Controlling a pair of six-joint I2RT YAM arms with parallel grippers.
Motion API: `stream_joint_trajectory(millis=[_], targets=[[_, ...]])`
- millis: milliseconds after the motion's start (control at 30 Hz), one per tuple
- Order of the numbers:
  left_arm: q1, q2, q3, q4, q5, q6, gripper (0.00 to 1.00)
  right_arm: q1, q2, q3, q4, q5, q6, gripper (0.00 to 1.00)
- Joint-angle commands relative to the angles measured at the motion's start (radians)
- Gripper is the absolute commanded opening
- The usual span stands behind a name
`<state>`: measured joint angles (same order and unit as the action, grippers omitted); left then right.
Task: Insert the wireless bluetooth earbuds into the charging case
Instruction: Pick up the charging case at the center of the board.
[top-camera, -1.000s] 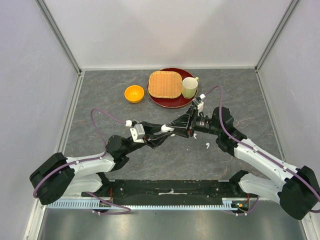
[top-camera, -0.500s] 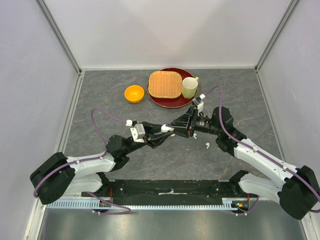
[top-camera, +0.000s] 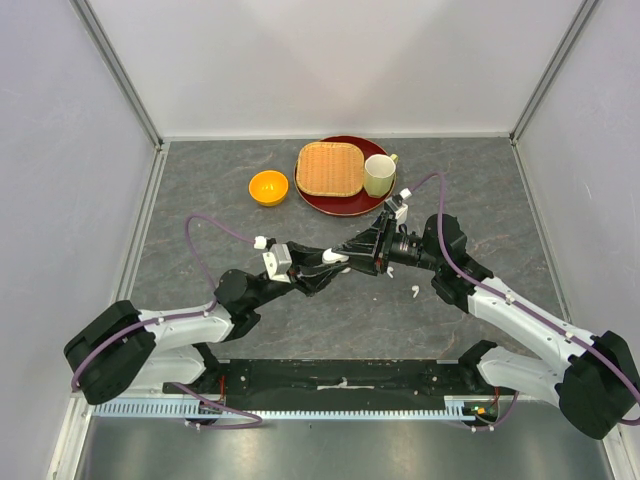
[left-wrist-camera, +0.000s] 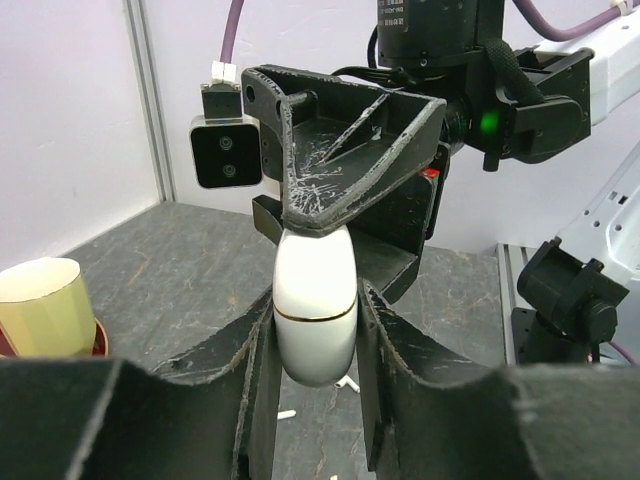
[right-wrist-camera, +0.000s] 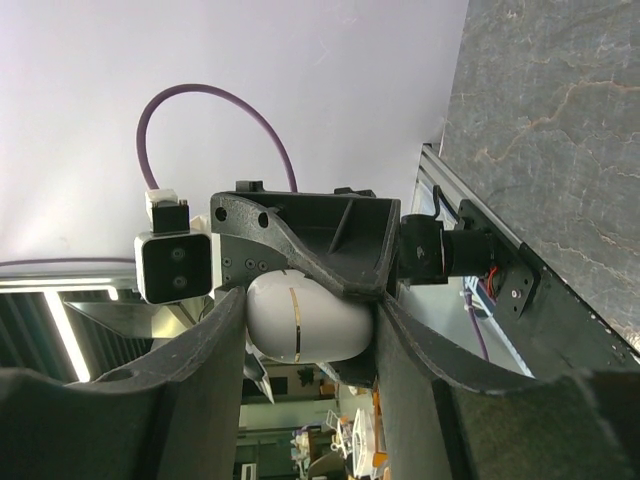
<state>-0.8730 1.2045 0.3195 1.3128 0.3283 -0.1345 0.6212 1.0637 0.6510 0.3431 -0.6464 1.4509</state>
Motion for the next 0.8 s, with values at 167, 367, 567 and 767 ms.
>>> stream_joint_trajectory(millis=[167,367,567,767], targets=[[-0.004,0.004,0.026,0.189,-0.060,-0.019,0.27,0.002,0.001,-0.001,0.063,-0.002,0.003,0.02],[-0.006,-0.003,0.029,0.190,-0.067,-0.019,0.08,0.003,0.001,-0.010,0.065,-0.001,0.005,0.06],[-0.004,-0.019,0.020,0.183,-0.066,-0.010,0.02,0.003,-0.004,-0.013,0.030,0.016,-0.017,0.45],[-0.004,-0.051,0.007,0.143,-0.066,0.007,0.02,0.003,-0.034,0.009,-0.061,0.063,-0.079,0.70]])
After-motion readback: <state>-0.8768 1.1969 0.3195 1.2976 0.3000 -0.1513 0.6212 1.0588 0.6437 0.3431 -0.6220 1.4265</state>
